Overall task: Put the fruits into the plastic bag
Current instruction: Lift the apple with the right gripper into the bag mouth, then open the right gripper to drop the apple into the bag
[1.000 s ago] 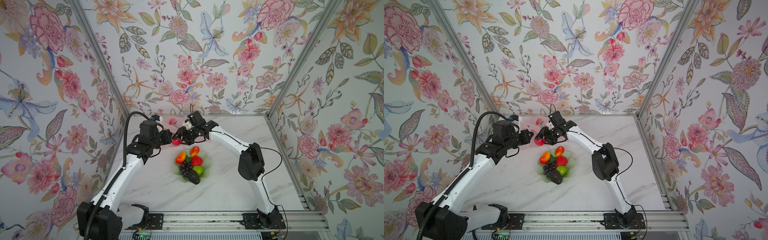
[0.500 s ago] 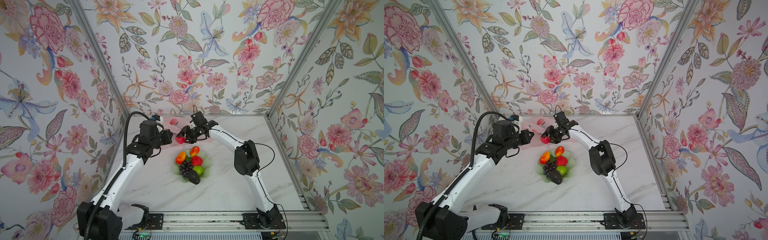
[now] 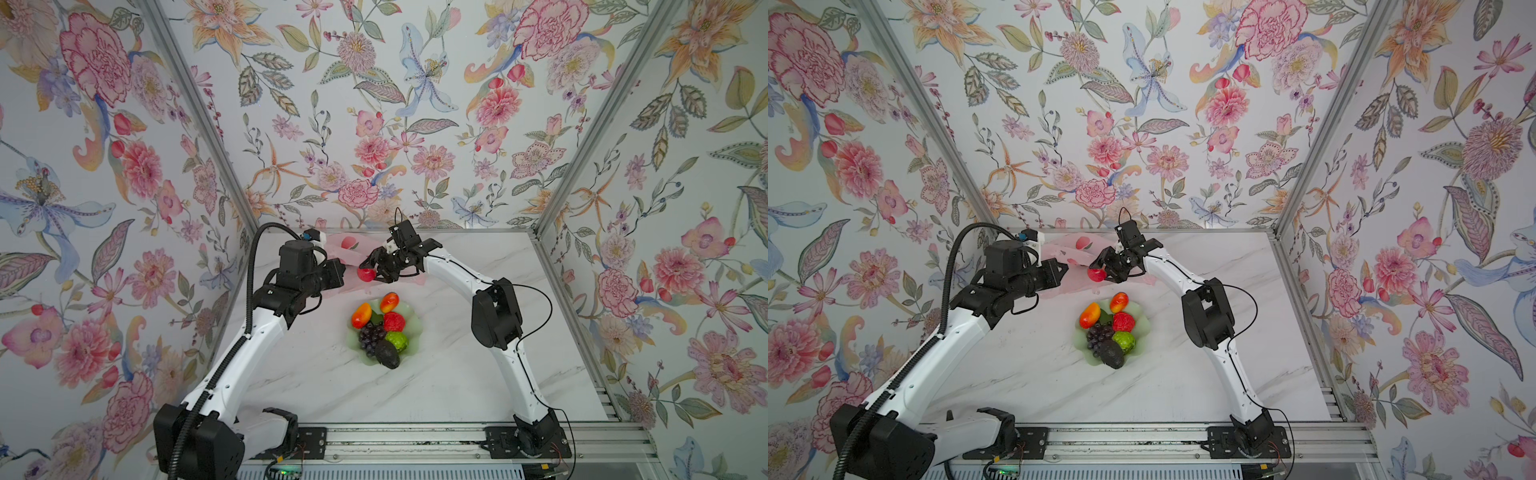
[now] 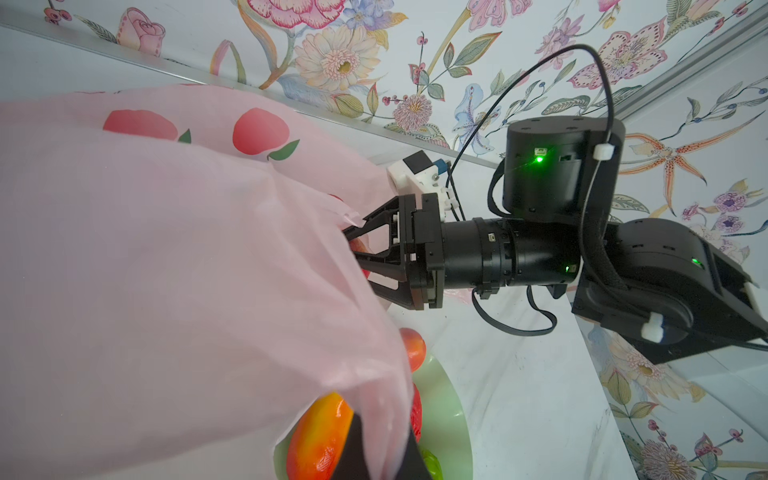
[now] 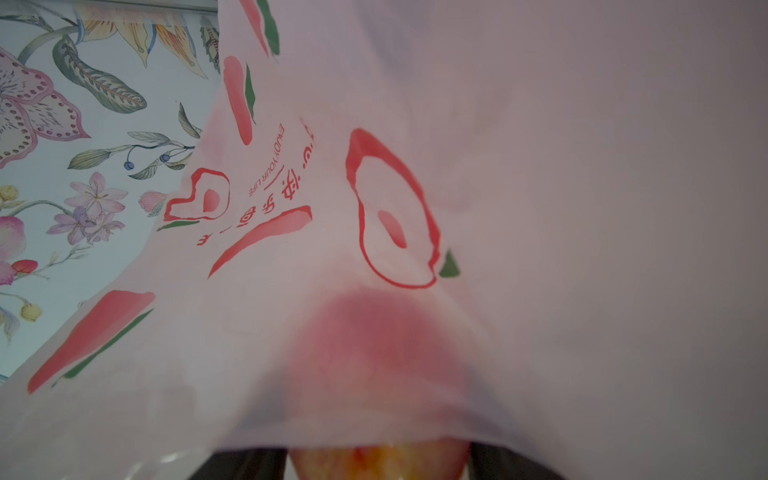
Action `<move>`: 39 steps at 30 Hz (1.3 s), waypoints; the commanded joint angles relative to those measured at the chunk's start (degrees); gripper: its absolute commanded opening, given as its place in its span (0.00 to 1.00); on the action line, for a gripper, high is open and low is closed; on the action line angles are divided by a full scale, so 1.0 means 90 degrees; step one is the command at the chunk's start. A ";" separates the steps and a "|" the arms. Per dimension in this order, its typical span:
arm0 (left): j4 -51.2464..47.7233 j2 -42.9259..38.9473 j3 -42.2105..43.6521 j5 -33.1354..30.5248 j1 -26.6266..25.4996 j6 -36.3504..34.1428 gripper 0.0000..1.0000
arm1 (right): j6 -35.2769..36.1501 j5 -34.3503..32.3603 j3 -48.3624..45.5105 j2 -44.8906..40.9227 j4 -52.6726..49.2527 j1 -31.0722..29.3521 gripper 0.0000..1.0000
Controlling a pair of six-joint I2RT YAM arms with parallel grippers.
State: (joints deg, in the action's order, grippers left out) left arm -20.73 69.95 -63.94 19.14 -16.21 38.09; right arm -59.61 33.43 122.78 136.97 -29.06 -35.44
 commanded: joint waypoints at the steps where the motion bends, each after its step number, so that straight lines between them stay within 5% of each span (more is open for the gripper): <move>1: 0.0067 -0.0009 -0.0192 0.0037 -0.0043 -0.0101 0.00 | 0.0097 -0.0166 -0.0218 -0.0041 0.0017 0.0063 0.56; 11: 0.0089 -0.0014 -0.0161 0.0071 -0.0043 -0.0043 0.00 | 0.0247 -0.0296 -0.0630 -0.0195 0.0004 0.0137 0.73; 21: 0.0126 -0.0038 -0.0104 0.0110 -0.0038 -0.0011 0.00 | 0.0372 -0.0433 -0.0723 -0.0319 0.0007 0.0226 0.79; 26: 0.0114 -0.0038 -0.0143 0.0120 -0.0044 -0.0013 0.00 | 0.0701 -0.0853 -0.0567 -0.0411 -0.0012 0.0490 0.99; 33: 0.0096 -0.0095 -0.0109 0.0108 -0.0043 -0.0008 0.00 | 0.1567 -0.1788 0.0904 -0.0156 -0.0962 0.0954 0.99; 39: 0.0225 0.0004 -0.0128 0.0149 -0.0046 0.0060 0.00 | 0.1653 -0.1591 0.1471 -0.0247 -0.1136 0.1130 0.99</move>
State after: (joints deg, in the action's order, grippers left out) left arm -20.53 69.95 -63.94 19.33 -16.21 38.17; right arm -46.94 19.86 135.50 135.83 -35.33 -24.93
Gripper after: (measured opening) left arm 0.043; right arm 0.989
